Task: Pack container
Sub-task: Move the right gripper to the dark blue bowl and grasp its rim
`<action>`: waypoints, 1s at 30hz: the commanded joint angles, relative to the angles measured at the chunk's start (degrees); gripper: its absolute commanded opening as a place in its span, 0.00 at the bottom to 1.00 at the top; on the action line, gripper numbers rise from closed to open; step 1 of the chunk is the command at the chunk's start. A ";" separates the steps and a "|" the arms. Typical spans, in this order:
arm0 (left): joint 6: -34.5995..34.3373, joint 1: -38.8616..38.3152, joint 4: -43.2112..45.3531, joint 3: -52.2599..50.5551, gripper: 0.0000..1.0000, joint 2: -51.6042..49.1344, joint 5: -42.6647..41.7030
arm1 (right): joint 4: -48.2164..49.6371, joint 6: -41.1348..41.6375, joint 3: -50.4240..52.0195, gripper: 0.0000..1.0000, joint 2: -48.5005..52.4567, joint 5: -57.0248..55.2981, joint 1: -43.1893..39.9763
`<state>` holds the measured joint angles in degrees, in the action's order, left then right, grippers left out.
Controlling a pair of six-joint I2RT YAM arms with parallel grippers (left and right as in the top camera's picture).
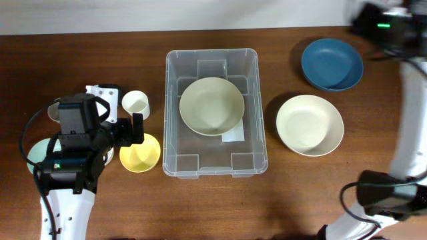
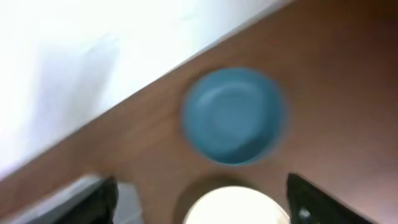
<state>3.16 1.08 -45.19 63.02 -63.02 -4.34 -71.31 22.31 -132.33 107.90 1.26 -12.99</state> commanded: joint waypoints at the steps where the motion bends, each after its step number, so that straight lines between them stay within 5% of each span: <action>1: -0.57 0.20 0.17 1.20 1.00 -0.02 -0.42 | -2.54 2.58 2.34 0.83 3.82 5.70 -7.19; 8: -0.57 0.20 0.17 1.20 1.00 -0.02 -0.42 | 0.59 -1.62 10.75 0.84 12.20 10.56 -13.75; 24: -0.59 0.20 0.15 1.20 1.00 -0.02 -0.44 | 13.22 -4.26 13.42 0.87 31.26 16.57 -10.82; 30: -0.59 0.20 0.15 1.20 1.00 -0.02 -0.44 | 16.13 -3.82 13.46 0.79 33.14 16.09 -9.40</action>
<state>3.16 1.08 -45.19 63.02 -63.02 -4.32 -55.83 18.81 -118.91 139.74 16.64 -23.27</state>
